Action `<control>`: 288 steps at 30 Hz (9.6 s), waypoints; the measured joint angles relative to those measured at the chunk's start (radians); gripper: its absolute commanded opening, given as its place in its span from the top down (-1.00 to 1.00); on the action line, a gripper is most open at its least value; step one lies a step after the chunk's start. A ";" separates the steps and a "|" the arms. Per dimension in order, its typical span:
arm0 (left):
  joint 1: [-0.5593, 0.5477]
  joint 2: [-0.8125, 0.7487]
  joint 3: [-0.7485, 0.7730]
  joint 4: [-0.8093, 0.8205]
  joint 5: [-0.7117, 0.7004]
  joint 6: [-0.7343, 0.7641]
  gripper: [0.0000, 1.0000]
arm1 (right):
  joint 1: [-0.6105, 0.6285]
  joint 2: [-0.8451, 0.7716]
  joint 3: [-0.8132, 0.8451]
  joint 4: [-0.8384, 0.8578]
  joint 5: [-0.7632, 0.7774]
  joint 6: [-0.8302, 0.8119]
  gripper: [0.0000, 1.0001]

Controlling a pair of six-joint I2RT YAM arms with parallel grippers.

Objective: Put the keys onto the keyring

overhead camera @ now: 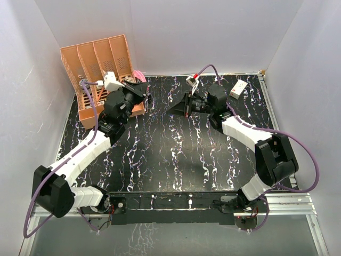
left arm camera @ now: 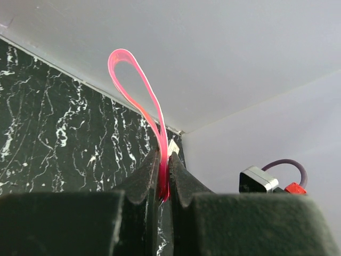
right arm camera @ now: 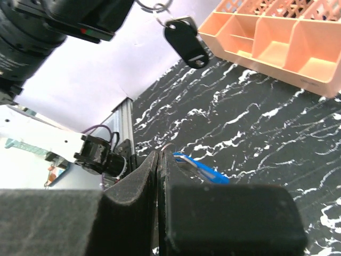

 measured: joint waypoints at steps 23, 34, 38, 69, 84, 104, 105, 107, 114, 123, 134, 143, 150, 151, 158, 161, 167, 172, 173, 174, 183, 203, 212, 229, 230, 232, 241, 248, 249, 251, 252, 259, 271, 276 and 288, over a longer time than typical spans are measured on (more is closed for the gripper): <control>0.000 0.088 0.014 0.146 0.063 -0.091 1.00 | 0.000 0.073 0.023 0.362 -0.007 0.290 1.00; -0.001 0.100 0.016 0.144 0.086 -0.102 1.00 | 0.002 0.132 0.084 0.440 0.002 0.366 1.00; -0.003 0.104 0.028 0.140 0.091 -0.105 1.00 | 0.006 0.134 0.102 0.466 0.002 0.382 1.00; -0.042 0.130 0.065 0.123 0.116 -0.113 1.00 | 0.009 0.163 0.138 0.504 0.021 0.407 1.00; -0.051 0.142 0.067 0.119 0.116 -0.117 1.00 | 0.013 0.163 0.138 0.505 0.059 0.409 1.00; -0.055 0.142 0.067 0.119 0.116 -0.119 1.00 | 0.013 0.163 0.138 0.512 0.105 0.427 1.00; -0.055 0.142 0.067 0.119 0.116 -0.119 1.00 | 0.013 0.163 0.138 0.512 0.105 0.429 1.00; -0.055 0.142 0.067 0.119 0.116 -0.119 1.00 | 0.013 0.163 0.138 0.511 0.106 0.429 1.00; -0.055 0.141 0.067 0.119 0.116 -0.119 1.00 | 0.013 0.166 0.138 0.514 0.106 0.430 1.00; -0.055 0.139 0.067 0.118 0.114 -0.116 1.00 | 0.013 0.189 0.136 0.518 0.109 0.428 1.00; -0.042 0.076 0.078 0.014 0.045 -0.050 1.00 | 0.037 -0.051 0.010 -0.018 0.285 0.066 0.21; 0.056 0.039 0.093 -0.107 0.028 -0.030 1.00 | 0.253 -0.015 0.050 -0.416 0.474 -0.203 0.17; 0.141 -0.063 0.093 -0.192 0.022 -0.023 1.00 | 0.420 0.114 0.088 -0.555 0.593 -0.295 0.15; 0.150 -0.076 0.093 -0.201 0.021 -0.021 1.00 | 0.435 0.134 0.103 -0.567 0.610 -0.306 0.15; 0.191 -0.135 0.093 -0.272 -0.004 -0.003 1.00 | 0.520 0.267 0.223 -0.628 0.728 -0.354 0.13; 0.201 -0.150 0.093 -0.293 -0.009 -0.003 1.00 | 0.547 0.309 0.262 -0.658 0.779 -0.364 0.14; 0.215 -0.161 0.091 -0.307 -0.009 -0.004 1.00 | 0.584 0.368 0.323 -0.708 0.866 -0.380 0.15; 0.219 -0.162 0.084 -0.309 -0.008 -0.006 1.00 | 0.598 0.405 0.364 -0.734 0.918 -0.390 0.19; 0.221 -0.162 0.083 -0.310 -0.008 -0.007 1.00 | 0.601 0.411 0.367 -0.734 0.924 -0.391 0.20; 0.222 -0.162 0.083 -0.310 -0.008 -0.007 1.00 | 0.603 0.416 0.368 -0.739 0.929 -0.392 0.20; 0.234 -0.164 0.081 -0.310 -0.002 -0.013 1.00 | 0.615 0.438 0.378 -0.784 0.957 -0.404 0.22; 0.256 -0.179 0.066 -0.310 0.011 -0.022 1.00 | 0.623 0.491 0.424 -0.785 0.971 -0.409 0.32; 0.264 -0.180 0.064 -0.310 0.019 -0.023 1.00 | 0.623 0.493 0.424 -0.788 0.993 -0.405 0.72; 0.269 -0.180 0.050 -0.311 0.039 -0.033 1.00 | 0.617 0.461 0.420 -0.800 1.059 -0.399 1.00; 0.269 -0.180 0.050 -0.309 0.042 -0.034 1.00 | 0.610 0.440 0.410 -0.798 1.054 -0.398 1.00; 0.270 -0.180 0.049 -0.306 0.053 -0.038 1.00 | 0.586 0.381 0.385 -0.792 1.036 -0.394 1.00; 0.272 -0.151 0.031 -0.251 0.116 -0.066 1.00 | 0.363 0.068 0.205 -0.598 0.893 -0.384 1.00; 0.272 -0.100 0.019 -0.166 0.187 -0.110 1.00 | 0.225 -0.048 0.048 -0.372 0.703 -0.377 1.00; 0.272 -0.092 0.019 -0.157 0.196 -0.117 1.00 | 0.203 -0.053 0.029 -0.334 0.668 -0.368 1.00; 0.272 -0.076 0.019 -0.139 0.214 -0.130 1.00 | 0.161 -0.055 -0.013 -0.244 0.592 -0.345 1.00; 0.272 -0.069 0.019 -0.132 0.220 -0.136 1.00 | 0.141 -0.055 -0.035 -0.195 0.557 -0.330 1.00; 0.264 -0.042 0.019 -0.087 0.251 -0.166 1.00 | 0.069 -0.054 -0.131 0.094 0.334 -0.253 1.00; 0.139 0.038 0.053 -0.036 0.241 -0.171 1.00 | 0.025 0.063 -0.132 0.511 0.126 0.012 1.00; 0.074 0.087 0.090 -0.010 0.208 -0.161 1.00 | 0.025 0.074 -0.125 0.555 0.121 0.071 1.00; -0.069 0.155 0.094 0.139 0.016 -0.097 1.00 | 0.026 0.068 -0.079 0.469 0.220 0.150 1.00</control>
